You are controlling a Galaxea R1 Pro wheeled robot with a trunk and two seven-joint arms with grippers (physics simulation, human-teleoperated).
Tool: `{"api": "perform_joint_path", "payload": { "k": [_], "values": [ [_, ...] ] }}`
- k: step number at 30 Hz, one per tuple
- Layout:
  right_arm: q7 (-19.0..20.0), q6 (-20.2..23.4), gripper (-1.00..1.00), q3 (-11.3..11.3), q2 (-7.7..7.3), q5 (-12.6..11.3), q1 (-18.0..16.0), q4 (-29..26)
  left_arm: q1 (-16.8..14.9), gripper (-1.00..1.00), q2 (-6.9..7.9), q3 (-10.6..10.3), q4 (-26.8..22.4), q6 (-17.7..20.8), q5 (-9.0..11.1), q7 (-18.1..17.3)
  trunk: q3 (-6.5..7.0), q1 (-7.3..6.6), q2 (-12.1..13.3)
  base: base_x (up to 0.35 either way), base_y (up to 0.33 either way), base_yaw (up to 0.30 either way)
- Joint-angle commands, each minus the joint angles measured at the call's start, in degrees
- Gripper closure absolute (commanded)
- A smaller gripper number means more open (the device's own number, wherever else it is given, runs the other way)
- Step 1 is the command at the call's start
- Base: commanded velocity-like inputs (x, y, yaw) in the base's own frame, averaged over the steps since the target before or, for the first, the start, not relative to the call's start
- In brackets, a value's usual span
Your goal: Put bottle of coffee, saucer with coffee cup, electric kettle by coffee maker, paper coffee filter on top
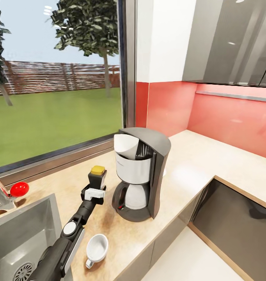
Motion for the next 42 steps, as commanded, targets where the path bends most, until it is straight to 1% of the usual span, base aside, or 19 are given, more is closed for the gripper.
{"api": "perform_joint_path", "payload": {
  "k": [1, 11, 23, 32, 42],
  "values": [
    [0.03, -0.21, -1.00, 0.18, -0.02, -0.50, -0.06, 0.04, -0.05, -1.00, 0.00, 0.02, 0.03, -0.17, -0.02, -0.14, -0.12, 0.03, -0.12, 0.000, 0.000, 0.000],
    [-0.02, -0.21, -1.00, 0.18, -0.02, -0.50, -0.07, 0.04, -0.05, -1.00, 0.17, 0.32, 0.03, -1.83, 0.29, -0.06, -0.12, 0.03, -0.12, 0.000, 0.000, 0.000],
    [0.02, -0.21, -1.00, 0.18, -0.02, -0.50, -0.08, 0.04, -0.05, -1.00, 0.18, 0.38, 0.00, -1.87, 0.31, -0.05, -0.12, 0.03, -0.12, 0.000, 0.000, 0.000],
    [0.03, -0.21, -1.00, 0.18, -0.02, -0.50, -0.06, 0.04, -0.05, -1.00, 0.18, 0.21, 0.00, -1.87, 0.22, -0.06, -0.12, 0.03, -0.12, -0.167, -0.118, 0.000],
    [0.06, -0.21, -1.00, 0.18, -0.02, -0.50, -0.04, 0.04, -0.05, -1.00, 0.18, 0.26, 0.00, -1.87, 0.30, -0.05, -0.12, 0.03, -0.12, -0.014, -0.009, 0.000]
  ]
}}
